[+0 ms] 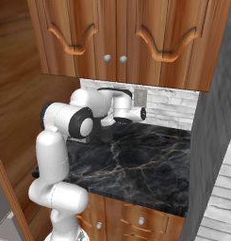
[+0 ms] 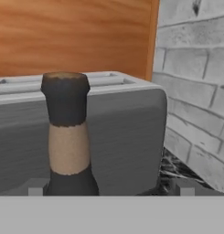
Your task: Place the liquors on the top shelf of the fridge to keep them out of children's reach, and place the apple on lower shelves for easy access.
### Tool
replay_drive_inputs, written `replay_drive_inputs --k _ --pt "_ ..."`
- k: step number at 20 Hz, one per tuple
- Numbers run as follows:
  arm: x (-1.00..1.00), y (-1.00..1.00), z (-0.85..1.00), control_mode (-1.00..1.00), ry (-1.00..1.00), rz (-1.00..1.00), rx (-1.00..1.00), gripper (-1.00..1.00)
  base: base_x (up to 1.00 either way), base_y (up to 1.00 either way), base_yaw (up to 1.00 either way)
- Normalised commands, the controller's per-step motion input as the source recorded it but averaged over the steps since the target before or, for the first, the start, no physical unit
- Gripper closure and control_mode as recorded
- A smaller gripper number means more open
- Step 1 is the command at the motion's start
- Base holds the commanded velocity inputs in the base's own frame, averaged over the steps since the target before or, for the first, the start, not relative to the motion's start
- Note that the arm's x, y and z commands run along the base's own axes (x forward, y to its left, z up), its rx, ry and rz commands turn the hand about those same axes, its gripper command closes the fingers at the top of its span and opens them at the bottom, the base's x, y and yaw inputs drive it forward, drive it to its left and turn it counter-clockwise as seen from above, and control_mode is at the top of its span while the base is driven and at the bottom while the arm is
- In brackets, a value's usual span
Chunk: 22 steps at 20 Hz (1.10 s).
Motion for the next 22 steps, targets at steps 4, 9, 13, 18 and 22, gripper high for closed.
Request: replay_drive_inputs --k 4,9,13,18,22 --pt "0.00 0.21 0.00 -1.00 0.05 0.00 0.00 -1.00 0.00 0.00 0.00" --pt "0.00 0.12 0.00 -1.00 0.05 0.00 0.00 -1.00 0.00 0.00 0.00" --pt "0.00 0.11 0.00 -1.00 0.04 0.00 0.00 -1.00 0.00 0.00 0.00" --pt "0.00 0.21 0.00 -1.00 0.05 0.00 -0.01 1.00 0.00 0.00 0.00" --pt "0.00 0.12 0.00 -1.00 0.01 0.00 0.00 1.00 0.00 0.00 0.00"
